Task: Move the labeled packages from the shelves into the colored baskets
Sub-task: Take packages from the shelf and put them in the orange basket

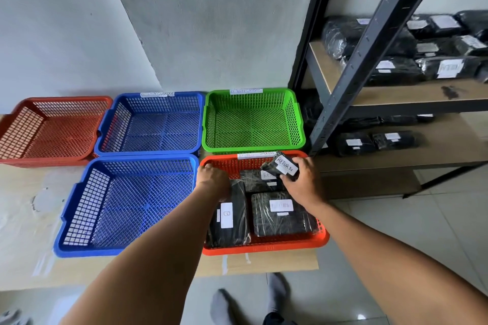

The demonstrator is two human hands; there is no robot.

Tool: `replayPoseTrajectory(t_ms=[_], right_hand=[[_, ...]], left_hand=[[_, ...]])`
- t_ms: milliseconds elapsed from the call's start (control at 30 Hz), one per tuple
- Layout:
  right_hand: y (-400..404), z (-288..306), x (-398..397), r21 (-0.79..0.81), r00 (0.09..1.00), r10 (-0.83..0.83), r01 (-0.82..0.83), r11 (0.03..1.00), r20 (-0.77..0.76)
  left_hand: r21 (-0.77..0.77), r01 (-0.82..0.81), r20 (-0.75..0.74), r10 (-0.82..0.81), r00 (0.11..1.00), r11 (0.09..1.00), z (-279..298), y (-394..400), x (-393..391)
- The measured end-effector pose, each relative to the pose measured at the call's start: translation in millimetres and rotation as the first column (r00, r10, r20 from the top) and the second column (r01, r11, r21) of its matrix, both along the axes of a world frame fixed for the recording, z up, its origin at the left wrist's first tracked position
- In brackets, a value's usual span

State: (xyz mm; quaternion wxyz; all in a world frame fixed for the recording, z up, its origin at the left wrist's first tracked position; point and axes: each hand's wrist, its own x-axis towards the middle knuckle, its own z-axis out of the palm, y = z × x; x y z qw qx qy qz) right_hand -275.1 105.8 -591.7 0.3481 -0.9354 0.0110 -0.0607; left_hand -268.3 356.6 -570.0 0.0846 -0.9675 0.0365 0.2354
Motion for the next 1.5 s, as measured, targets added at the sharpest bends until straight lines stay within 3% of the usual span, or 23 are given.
replayPoseTrajectory(t_ms=[167,267,467,733,867,1033,1233,1500], right_hand=[[1.4,-1.8,-1.4,0.015,1.0,0.008,-0.008,1.0,-0.021],[0.3,-4.0,-4.0,-0.009,0.999,0.017,-0.017,1.0,-0.028],[-2.7,-6.9,-11.5,-0.02,0.999,0.021,-0.022,1.0,-0.044],[-9.5,-6.5,-18.8,0.008,0.996,0.004,-0.004,1.0,-0.087],[-13.9,-10.5,-18.6,-0.018,0.994,0.037,-0.039,0.999,-0.103],[-5.6,-5.2,-15.1,-0.164,0.989,0.108,-0.123,0.979,-0.096],[21.5,-3.0,-7.4,-0.101,0.959,0.202,-0.225,0.969,-0.197],[51.0,-3.5,-2.1,-0.177,0.941,0.241,-0.286,0.942,-0.236]], left_hand=[[-0.1,-0.013,-0.028,0.01,1.0,0.995,-5.4,4.5,-0.5],[-0.246,-0.036,0.012,0.04,0.999,0.969,-7.2,0.6,1.6],[-0.51,-0.22,-0.225,0.117,0.967,0.832,-7.2,-17.0,-1.0],[-0.419,-0.477,-0.42,0.3,0.856,0.773,-16.5,-24.4,14.2],[-0.438,-0.447,-0.522,0.184,0.833,0.78,-26.8,-24.1,20.6],[-0.393,-0.308,-0.379,0.153,0.913,0.866,-34.2,-18.0,8.7],[-0.45,-0.259,-0.287,0.136,0.948,0.855,-35.2,-10.9,-5.9],[-0.544,-0.2,-0.214,0.096,0.972,0.815,-28.7,-2.4,-31.5]])
